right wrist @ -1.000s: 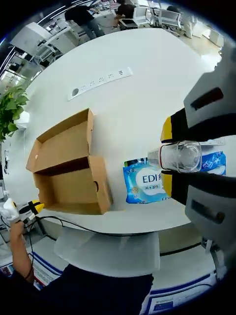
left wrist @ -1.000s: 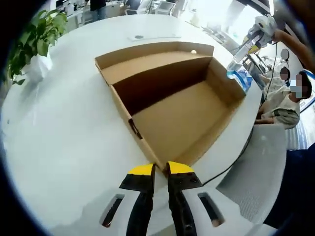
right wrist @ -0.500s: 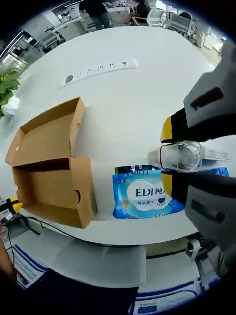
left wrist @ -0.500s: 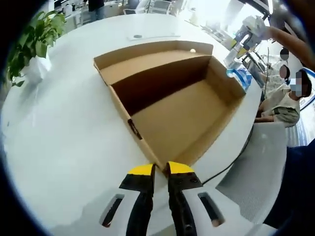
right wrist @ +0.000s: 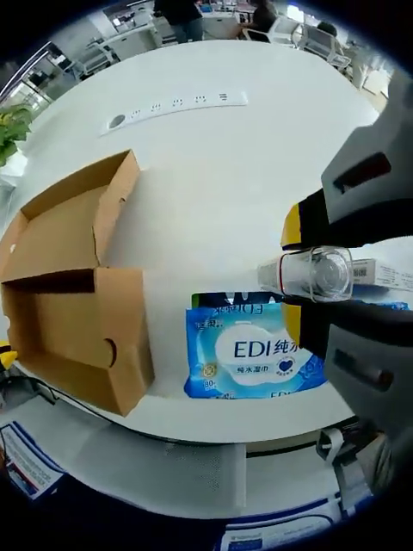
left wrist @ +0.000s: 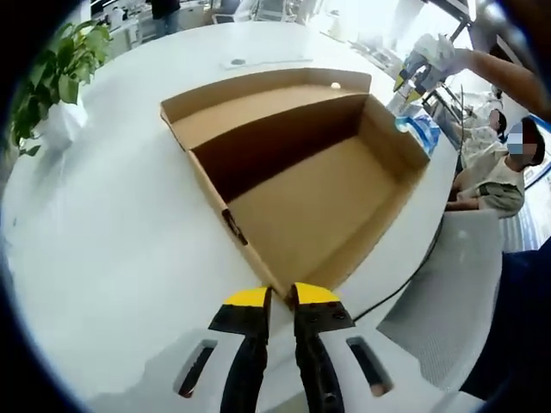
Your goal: Operate the shoe box by opening the lid, removing the specified soft item, and placing it in the target area until the item is outside and the box remains undamaged.
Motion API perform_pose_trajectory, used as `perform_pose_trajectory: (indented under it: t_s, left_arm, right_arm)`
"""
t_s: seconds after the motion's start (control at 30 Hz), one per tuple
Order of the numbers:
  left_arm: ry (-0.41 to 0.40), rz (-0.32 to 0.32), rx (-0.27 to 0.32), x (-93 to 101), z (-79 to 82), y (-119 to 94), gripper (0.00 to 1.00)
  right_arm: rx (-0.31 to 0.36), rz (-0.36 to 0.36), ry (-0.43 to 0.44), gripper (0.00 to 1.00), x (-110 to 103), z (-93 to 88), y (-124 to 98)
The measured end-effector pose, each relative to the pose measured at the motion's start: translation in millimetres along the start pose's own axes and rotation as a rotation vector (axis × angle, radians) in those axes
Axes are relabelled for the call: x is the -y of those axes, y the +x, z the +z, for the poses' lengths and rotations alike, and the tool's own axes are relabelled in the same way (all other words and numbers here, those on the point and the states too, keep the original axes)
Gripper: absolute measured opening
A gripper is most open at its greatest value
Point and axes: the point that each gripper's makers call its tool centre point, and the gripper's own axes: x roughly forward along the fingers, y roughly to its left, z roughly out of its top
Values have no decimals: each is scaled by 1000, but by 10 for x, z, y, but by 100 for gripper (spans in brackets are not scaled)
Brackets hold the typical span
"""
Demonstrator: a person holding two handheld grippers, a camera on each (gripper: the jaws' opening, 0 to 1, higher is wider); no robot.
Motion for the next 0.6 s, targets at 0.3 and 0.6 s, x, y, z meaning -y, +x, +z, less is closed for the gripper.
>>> perform_pose_trajectory:
  t_s: [0.3, 0.6]
  left_arm:
    - [5, -3, -5, -3, -3, 3, 7]
    - [5, -8, -6, -1, -5, 4, 7]
  right_arm:
    - [-11, 6, 8, 19, 4, -22, 64]
    - [-15, 3, 21, 19, 12, -39, 78]
